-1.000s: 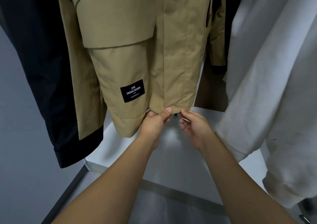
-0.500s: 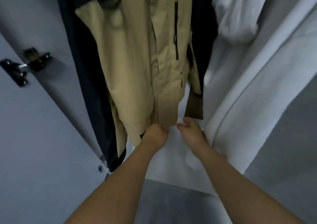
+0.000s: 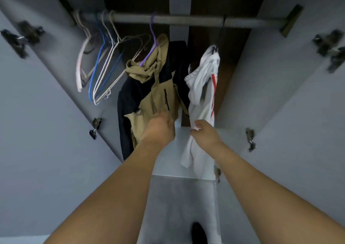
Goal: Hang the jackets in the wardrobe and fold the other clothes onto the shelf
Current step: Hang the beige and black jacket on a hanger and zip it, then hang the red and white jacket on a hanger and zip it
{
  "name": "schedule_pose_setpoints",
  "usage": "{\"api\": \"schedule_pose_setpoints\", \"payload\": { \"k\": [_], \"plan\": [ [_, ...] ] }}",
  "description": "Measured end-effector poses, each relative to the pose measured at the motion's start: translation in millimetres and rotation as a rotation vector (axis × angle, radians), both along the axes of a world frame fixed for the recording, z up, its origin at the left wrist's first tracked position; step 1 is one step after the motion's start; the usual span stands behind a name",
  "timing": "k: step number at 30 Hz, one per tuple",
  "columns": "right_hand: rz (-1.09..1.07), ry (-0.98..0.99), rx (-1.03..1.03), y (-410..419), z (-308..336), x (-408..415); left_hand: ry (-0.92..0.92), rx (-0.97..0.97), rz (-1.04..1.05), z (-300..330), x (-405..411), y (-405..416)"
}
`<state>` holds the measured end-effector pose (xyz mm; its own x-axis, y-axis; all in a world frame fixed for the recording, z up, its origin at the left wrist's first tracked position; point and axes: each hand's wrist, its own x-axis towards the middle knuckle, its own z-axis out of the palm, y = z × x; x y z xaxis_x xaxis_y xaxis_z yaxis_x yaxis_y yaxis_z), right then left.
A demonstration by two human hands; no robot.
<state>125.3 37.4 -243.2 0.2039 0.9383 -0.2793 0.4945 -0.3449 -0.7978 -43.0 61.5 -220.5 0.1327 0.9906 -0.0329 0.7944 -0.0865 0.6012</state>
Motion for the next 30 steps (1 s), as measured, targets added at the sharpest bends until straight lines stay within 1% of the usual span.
{"api": "schedule_pose_setpoints", "payload": {
  "k": [2, 4, 6, 9, 14, 17, 20, 22, 24, 27, 30],
  "plan": [
    [-0.038, -0.014, 0.029, -23, 21, 3, 0.067, 0.103, -0.094, 17, 1, -11],
    [-0.083, -0.07, 0.065, -48, 35, 6, 0.073, 0.17, -0.18, 27, 1, -24],
    [-0.138, -0.149, 0.092, -79, 44, 10, 0.087, 0.18, -0.306, 31, 2, -40],
    [-0.233, -0.222, 0.063, -138, 53, 12, 0.151, 0.163, -0.504, 31, 8, -71],
    [-0.321, -0.233, -0.001, -247, 49, 11, 0.173, 0.229, -0.721, 30, 35, -144],
    [-0.36, -0.219, -0.049, -308, 36, 11, 0.153, 0.286, -0.846, 23, 49, -197],
    [-0.429, -0.182, -0.082, -374, 25, 18, 0.155, 0.397, -1.029, 19, 66, -257],
    [-0.494, -0.159, -0.086, -423, 23, 30, 0.135, 0.456, -1.141, 18, 83, -299],
    [-0.577, -0.195, -0.082, -476, 24, 52, 0.086, 0.493, -1.199, 22, 108, -343],
    [-0.688, -0.269, -0.088, -559, 35, 91, 0.0, 0.432, -1.292, 38, 160, -417],
    [-0.796, -0.314, -0.079, -636, 50, 123, -0.033, 0.435, -1.354, 56, 217, -486]
  ]
}}
